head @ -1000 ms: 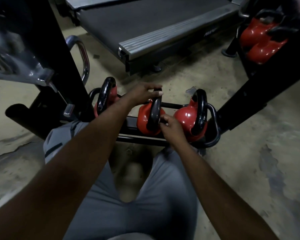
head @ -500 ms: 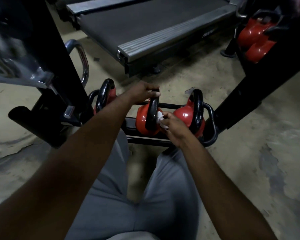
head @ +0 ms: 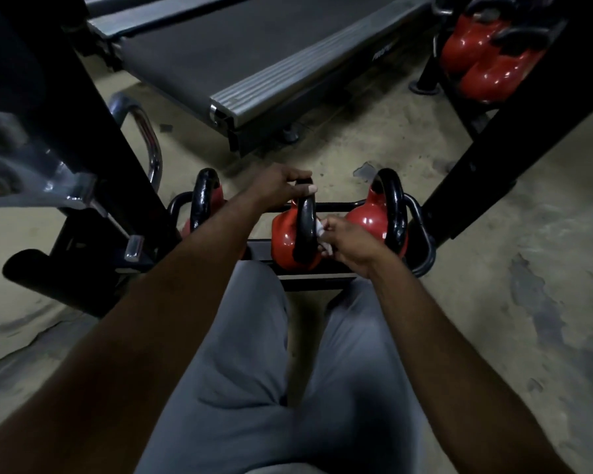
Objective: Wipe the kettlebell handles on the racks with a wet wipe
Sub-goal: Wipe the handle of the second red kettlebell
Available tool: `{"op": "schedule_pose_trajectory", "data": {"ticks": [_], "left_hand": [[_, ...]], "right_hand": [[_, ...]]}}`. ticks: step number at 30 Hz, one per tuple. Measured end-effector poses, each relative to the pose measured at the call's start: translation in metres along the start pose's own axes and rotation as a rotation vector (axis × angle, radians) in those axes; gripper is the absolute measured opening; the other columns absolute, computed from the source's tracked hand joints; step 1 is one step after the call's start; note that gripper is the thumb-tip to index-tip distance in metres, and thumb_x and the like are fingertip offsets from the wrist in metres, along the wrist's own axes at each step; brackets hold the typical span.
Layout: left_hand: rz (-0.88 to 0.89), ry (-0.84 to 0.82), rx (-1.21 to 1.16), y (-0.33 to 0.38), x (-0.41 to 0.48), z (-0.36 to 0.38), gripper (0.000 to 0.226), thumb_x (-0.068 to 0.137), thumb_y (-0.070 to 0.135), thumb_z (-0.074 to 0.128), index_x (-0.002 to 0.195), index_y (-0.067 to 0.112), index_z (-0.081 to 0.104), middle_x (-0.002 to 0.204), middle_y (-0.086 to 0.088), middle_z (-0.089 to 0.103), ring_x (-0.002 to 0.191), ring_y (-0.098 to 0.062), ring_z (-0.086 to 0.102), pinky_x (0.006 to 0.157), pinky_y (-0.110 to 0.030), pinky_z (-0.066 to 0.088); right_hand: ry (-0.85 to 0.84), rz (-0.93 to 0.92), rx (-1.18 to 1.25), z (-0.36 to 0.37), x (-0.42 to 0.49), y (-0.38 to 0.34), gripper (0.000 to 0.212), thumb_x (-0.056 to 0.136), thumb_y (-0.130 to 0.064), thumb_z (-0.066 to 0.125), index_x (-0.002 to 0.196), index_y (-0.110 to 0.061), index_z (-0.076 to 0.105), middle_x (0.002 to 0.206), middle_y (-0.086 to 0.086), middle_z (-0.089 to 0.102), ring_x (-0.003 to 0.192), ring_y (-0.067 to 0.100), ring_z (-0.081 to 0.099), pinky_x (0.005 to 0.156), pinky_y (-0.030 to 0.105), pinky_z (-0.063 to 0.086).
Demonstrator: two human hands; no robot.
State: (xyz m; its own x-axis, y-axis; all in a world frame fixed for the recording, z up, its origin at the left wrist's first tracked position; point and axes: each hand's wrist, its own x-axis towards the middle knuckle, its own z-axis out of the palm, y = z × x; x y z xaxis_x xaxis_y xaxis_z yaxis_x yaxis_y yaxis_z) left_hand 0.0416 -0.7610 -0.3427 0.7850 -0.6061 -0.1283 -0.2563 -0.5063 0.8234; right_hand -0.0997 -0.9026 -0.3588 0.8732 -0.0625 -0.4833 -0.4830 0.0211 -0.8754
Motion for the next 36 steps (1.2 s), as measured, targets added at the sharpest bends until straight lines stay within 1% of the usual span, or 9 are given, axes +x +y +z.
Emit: {"op": "schedule_pose_trajectory", "data": {"ticks": [5, 7, 9, 14, 18, 22, 28, 32, 36], "left_hand": [[0.046, -0.046, 0.046, 0.0, 0.009, -0.013, 0.049, 0.08, 0.04, 0.077, 0.123, 0.019, 0.068, 0.133, 0.004, 0.062, 0.124, -0.008, 0.054, 0.105, -0.028, 0.04], [0.063, -0.08, 0.095, 0.0, 0.014, -0.018, 0.045, 0.079, 0.041, 0.078, 0.118, 0.02, 0.071, 0.129, 0.006, 0.065, 0.122, -0.006, 0.056, 0.11, -0.033, 0.039], [0.084, -0.106, 0.129, 0.0, 0.018, -0.021, 0.038, 0.081, 0.039, 0.076, 0.115, 0.021, 0.072, 0.128, 0.008, 0.066, 0.122, -0.006, 0.056, 0.111, -0.037, 0.039], [0.126, -0.195, 0.217, 0.006, 0.026, -0.032, 0.038, 0.085, 0.034, 0.074, 0.118, 0.017, 0.071, 0.129, 0.005, 0.065, 0.122, -0.007, 0.056, 0.11, -0.031, 0.038], [0.158, -0.243, 0.378, 0.011, 0.026, -0.036, 0.043, 0.087, 0.043, 0.069, 0.123, 0.02, 0.067, 0.132, 0.005, 0.063, 0.126, -0.012, 0.053, 0.11, -0.038, 0.038], [0.175, -0.222, 0.339, 0.006, 0.026, -0.039, 0.043, 0.085, 0.043, 0.071, 0.123, 0.021, 0.068, 0.131, 0.007, 0.064, 0.123, -0.009, 0.055, 0.104, -0.027, 0.039], [0.177, -0.233, 0.341, 0.008, 0.028, -0.041, 0.043, 0.084, 0.042, 0.073, 0.121, 0.02, 0.069, 0.129, 0.006, 0.065, 0.123, -0.01, 0.055, 0.106, -0.033, 0.041], [0.157, -0.245, 0.344, 0.011, 0.029, -0.041, 0.043, 0.084, 0.041, 0.073, 0.121, 0.02, 0.069, 0.131, 0.004, 0.063, 0.127, -0.013, 0.052, 0.11, -0.04, 0.038], [0.153, -0.225, 0.326, 0.01, 0.027, -0.038, 0.043, 0.084, 0.041, 0.072, 0.121, 0.02, 0.069, 0.132, 0.005, 0.063, 0.127, -0.012, 0.052, 0.111, -0.037, 0.037]], "right_hand": [[0.404, -0.413, -0.407, 0.015, -0.027, 0.025, 0.008, 0.084, -0.017, 0.074, 0.083, -0.024, 0.069, 0.088, -0.001, 0.066, 0.079, 0.01, 0.065, 0.077, 0.029, 0.055], [0.498, -0.618, -0.619, 0.03, -0.033, 0.026, 0.009, 0.084, -0.02, 0.074, 0.093, -0.017, 0.075, 0.094, 0.001, 0.062, 0.083, 0.008, 0.06, 0.075, 0.018, 0.049], [0.504, -0.745, -0.924, 0.043, -0.03, 0.02, 0.015, 0.088, -0.017, 0.069, 0.1, -0.01, 0.073, 0.098, 0.005, 0.059, 0.083, 0.011, 0.056, 0.07, 0.02, 0.046], [0.509, -0.721, -1.738, 0.074, -0.004, -0.029, 0.015, 0.082, -0.017, 0.066, 0.09, -0.009, 0.075, 0.097, 0.011, 0.061, 0.092, 0.03, 0.058, 0.069, 0.037, 0.048], [0.199, -0.284, -2.28, 0.112, -0.007, -0.03, 0.034, 0.098, -0.035, 0.046, 0.121, -0.02, 0.065, 0.118, 0.007, 0.058, 0.112, 0.031, 0.046, 0.091, 0.038, 0.039], [0.272, 0.01, -2.397, 0.129, 0.015, -0.034, 0.044, 0.096, -0.043, 0.044, 0.13, -0.02, 0.059, 0.125, 0.008, 0.06, 0.114, 0.032, 0.046, 0.093, 0.04, 0.035], [0.036, 0.243, -2.463, 0.143, 0.029, -0.036, 0.049, 0.085, -0.036, 0.052, 0.132, -0.02, 0.056, 0.13, 0.009, 0.057, 0.126, 0.032, 0.049, 0.098, 0.041, 0.04], [-0.141, 0.125, -2.612, 0.139, 0.029, -0.032, 0.043, 0.083, -0.039, 0.056, 0.121, -0.021, 0.063, 0.123, 0.009, 0.062, 0.121, 0.031, 0.053, 0.1, 0.04, 0.042], [-0.052, -0.495, -2.251, 0.103, -0.011, -0.025, 0.027, 0.095, -0.026, 0.05, 0.112, -0.018, 0.069, 0.112, 0.006, 0.064, 0.108, 0.029, 0.053, 0.092, 0.039, 0.041]]}}
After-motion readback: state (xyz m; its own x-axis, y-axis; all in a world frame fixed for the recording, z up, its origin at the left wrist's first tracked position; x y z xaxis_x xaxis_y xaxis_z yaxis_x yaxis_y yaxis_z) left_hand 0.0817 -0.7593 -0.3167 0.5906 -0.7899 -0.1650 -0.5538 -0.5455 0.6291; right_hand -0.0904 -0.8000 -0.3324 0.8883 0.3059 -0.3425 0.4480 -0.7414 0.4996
